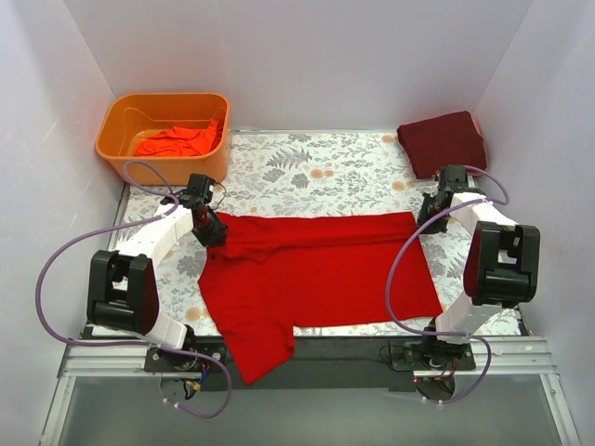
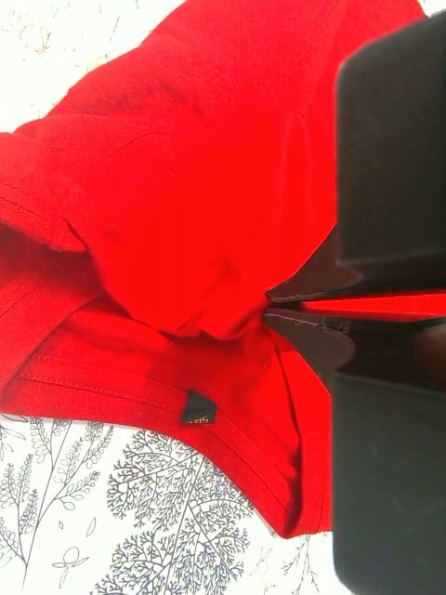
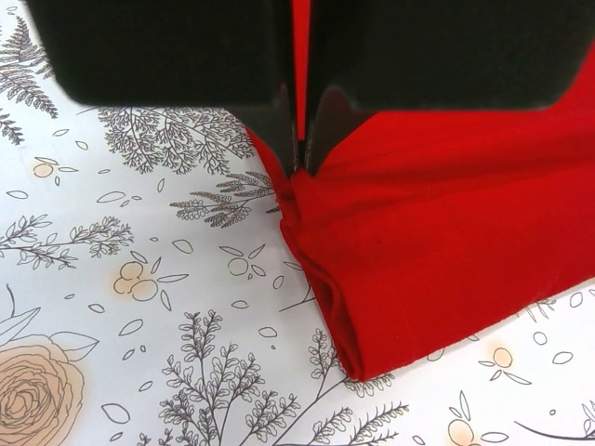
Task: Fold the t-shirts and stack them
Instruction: Fold the tshirt
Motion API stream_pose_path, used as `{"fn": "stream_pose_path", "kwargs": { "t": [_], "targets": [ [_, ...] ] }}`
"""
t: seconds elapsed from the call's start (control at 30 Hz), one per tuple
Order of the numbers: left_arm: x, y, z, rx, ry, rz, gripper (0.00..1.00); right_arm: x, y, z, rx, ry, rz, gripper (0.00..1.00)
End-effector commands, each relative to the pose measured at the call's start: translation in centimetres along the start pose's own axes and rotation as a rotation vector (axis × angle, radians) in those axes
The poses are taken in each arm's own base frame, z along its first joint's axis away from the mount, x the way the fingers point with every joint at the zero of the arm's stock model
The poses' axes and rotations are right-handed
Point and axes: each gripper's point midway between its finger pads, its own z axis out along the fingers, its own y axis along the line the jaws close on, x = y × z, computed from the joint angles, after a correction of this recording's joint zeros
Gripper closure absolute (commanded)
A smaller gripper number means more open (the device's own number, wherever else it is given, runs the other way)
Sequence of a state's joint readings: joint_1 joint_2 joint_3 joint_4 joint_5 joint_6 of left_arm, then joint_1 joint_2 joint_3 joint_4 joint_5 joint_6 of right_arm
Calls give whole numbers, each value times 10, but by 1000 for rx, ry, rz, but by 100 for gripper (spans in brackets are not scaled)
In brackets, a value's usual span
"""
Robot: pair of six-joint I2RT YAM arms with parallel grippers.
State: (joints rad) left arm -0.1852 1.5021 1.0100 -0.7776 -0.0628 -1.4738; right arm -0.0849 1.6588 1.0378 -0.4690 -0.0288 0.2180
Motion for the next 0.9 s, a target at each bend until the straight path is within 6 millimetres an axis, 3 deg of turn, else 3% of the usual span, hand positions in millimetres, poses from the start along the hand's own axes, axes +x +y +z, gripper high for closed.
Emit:
{"fn": "stream_pose_path", "kwargs": {
  "t": [0.0, 0.43, 0.87],
  "targets": [
    [-10, -7, -7, 21, -26, -19, 99, -16, 0, 1, -4, -38, 10, 98],
    [4, -1, -18, 38, 9, -21, 99, -3, -2, -2, 6, -22, 23, 90],
    [14, 4, -37, 65, 21, -24, 99, -9, -1, -19, 6, -67, 24, 49]
  ]
}}
